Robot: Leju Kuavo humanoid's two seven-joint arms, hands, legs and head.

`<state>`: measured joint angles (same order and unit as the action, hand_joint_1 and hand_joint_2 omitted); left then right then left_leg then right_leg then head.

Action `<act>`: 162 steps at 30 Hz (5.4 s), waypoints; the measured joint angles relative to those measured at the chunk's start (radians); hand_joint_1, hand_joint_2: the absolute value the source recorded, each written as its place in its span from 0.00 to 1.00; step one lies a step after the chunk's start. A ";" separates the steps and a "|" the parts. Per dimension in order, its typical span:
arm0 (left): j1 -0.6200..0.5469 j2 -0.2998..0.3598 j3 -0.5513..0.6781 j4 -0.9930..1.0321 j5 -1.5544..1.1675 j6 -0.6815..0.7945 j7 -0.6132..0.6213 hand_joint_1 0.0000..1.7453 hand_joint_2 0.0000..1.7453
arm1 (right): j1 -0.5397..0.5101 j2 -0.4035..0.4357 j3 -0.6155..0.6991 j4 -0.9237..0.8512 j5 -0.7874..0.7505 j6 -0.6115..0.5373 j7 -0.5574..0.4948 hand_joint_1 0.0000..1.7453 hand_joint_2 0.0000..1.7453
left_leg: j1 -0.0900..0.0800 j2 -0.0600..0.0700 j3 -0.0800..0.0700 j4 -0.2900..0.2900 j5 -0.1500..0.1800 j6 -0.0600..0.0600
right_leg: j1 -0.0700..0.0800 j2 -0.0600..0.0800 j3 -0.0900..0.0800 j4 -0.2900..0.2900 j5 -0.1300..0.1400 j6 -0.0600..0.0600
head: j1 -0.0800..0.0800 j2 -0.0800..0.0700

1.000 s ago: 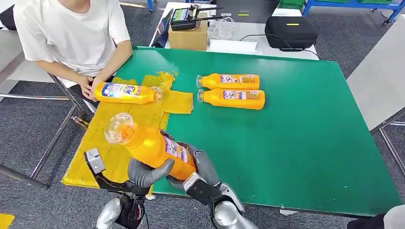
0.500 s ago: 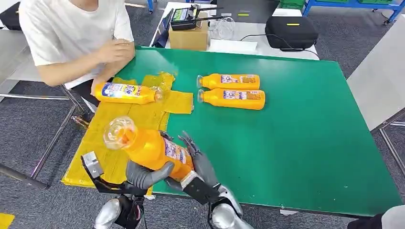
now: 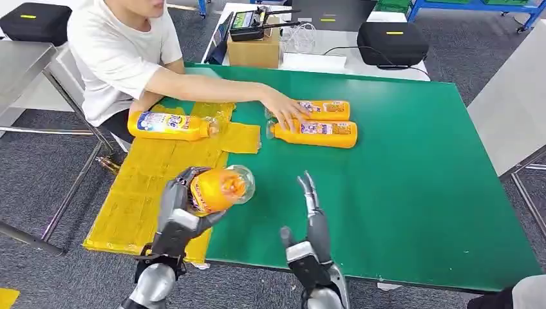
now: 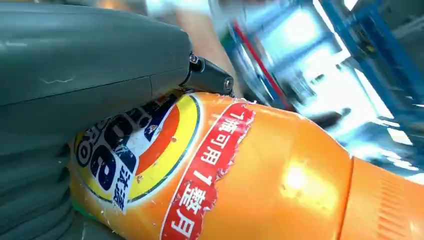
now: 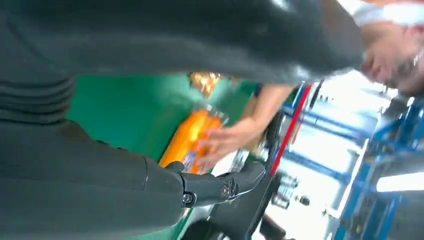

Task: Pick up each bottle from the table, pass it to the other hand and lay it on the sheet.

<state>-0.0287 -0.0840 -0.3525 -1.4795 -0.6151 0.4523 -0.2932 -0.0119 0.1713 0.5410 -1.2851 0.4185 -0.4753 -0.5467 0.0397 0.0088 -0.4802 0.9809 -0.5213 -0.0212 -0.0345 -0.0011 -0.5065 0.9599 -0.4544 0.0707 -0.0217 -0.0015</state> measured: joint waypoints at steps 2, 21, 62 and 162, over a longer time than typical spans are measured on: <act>-0.019 0.012 0.001 0.047 -0.164 0.042 0.062 0.99 1.00 | 0.021 -0.002 -0.018 -0.023 0.005 -0.004 0.000 0.00 0.00 | 0.000 0.000 0.000 0.000 0.000 0.000 | 0.000 0.000 0.000 0.000 0.000 0.000 | 0.000 0.000; -0.350 0.105 0.049 0.685 -0.475 -0.071 0.298 0.00 1.00 | 0.037 0.012 -0.056 -0.053 -0.109 0.133 -0.020 0.00 0.00 | 0.000 0.001 0.002 0.000 0.000 0.000 | 0.000 0.000 0.002 0.001 0.000 0.000 | 0.000 0.000; -0.029 -0.038 0.146 -0.045 0.794 -0.452 -0.087 0.00 1.00 | 0.011 -0.103 -0.079 0.147 0.832 -0.191 0.435 0.00 1.00 | -0.003 -0.006 0.001 0.000 0.002 0.000 | -0.003 -0.005 0.002 0.001 0.000 0.000 | 0.000 0.000; 0.108 0.002 -0.232 -0.064 0.601 -0.453 -0.110 0.00 1.00 | -0.047 -0.057 -0.020 -0.010 0.090 0.277 0.079 1.00 1.00 | -0.003 0.000 -0.001 0.000 0.002 0.001 | -0.003 -0.001 0.000 0.001 0.001 0.000 | 0.000 0.000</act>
<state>0.0791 -0.0816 -0.5844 -1.5434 -0.0145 -0.0004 -0.4036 -0.0586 0.1144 0.5210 -1.2948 0.5081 -0.1987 -0.4681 0.0371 0.0087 -0.4808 0.9807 -0.5195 -0.0207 -0.0373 -0.0016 -0.5067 0.9608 -0.4539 0.0710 -0.0221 -0.0015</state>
